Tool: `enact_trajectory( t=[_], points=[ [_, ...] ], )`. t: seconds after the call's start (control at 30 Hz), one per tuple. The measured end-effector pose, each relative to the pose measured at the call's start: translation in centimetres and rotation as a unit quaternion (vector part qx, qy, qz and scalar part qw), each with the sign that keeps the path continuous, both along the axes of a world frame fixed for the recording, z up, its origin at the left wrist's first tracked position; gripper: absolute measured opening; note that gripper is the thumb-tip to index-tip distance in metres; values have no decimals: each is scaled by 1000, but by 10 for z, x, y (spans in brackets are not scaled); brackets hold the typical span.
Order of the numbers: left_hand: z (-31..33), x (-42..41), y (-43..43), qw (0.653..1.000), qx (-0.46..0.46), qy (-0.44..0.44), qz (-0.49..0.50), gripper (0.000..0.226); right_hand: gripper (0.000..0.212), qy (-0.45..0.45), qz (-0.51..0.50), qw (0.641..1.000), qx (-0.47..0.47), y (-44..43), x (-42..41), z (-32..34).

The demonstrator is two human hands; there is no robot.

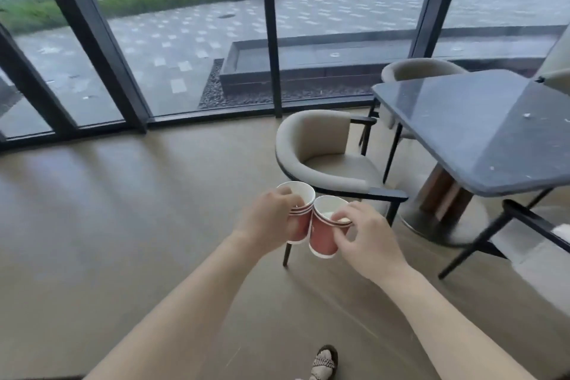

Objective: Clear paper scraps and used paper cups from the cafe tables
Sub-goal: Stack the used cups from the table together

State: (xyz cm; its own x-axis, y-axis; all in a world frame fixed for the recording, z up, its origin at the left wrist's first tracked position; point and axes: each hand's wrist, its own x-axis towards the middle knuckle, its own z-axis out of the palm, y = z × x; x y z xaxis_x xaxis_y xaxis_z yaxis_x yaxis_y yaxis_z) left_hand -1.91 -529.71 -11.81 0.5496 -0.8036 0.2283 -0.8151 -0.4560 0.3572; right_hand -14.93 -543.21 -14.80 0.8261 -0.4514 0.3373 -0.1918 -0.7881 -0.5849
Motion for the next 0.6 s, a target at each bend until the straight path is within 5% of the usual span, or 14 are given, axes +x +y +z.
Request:
enact_trajectory(
  t=[0.23,0.6],
  points=[
    [0,31,-151,992,12,-8,-129,34,8,16,-115,993,9,-113,-2,5],
    [-9,15,-350,946,-5,-41,-323,21,6,2,-313,950,26,-239,-49,-2]
  ],
)
